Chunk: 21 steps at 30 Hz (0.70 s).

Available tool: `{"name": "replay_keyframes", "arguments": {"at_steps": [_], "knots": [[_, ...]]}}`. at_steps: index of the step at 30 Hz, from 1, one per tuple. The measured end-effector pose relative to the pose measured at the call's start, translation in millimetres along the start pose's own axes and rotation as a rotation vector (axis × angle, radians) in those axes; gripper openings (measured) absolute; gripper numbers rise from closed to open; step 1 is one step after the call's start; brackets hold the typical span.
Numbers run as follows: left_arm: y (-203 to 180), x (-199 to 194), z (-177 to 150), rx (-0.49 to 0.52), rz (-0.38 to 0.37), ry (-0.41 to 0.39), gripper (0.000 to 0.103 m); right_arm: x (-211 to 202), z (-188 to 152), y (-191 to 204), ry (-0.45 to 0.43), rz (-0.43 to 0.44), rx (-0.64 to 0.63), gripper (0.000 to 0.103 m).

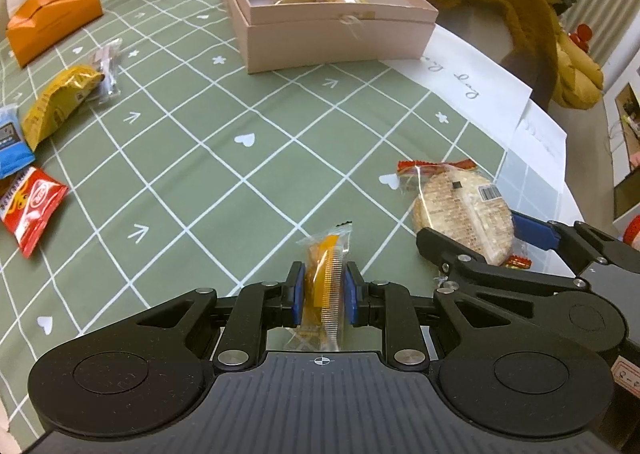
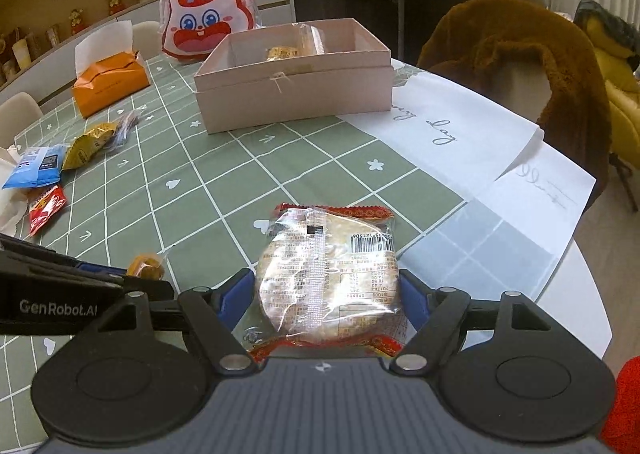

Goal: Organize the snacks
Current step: 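Grasp and lift the round wrapped cracker with the right tool while the left holds the orange snack, then carry the orange snack with the left tool and the cracker with the right into the pink box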

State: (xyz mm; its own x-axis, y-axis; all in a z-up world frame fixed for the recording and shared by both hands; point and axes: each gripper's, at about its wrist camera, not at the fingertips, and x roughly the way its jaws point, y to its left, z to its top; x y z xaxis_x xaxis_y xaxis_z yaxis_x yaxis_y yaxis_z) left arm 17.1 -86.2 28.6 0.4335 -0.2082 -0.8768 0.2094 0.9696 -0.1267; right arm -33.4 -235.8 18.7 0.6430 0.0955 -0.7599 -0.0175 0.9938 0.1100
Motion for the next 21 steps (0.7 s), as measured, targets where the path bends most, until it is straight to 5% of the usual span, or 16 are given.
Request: {"name": "replay_keyframes", "arguments": {"at_steps": [10,21], "knots": [[4,-7,0,-0.016,-0.039,-0.029,0.024,-9,9,-6,0.009,0.015,0.040,0.077],[20,-45,22,-0.075,-0.104,-0.157,0.024,-35,50,-10,0.010,0.029,0.051,0.076]]}}
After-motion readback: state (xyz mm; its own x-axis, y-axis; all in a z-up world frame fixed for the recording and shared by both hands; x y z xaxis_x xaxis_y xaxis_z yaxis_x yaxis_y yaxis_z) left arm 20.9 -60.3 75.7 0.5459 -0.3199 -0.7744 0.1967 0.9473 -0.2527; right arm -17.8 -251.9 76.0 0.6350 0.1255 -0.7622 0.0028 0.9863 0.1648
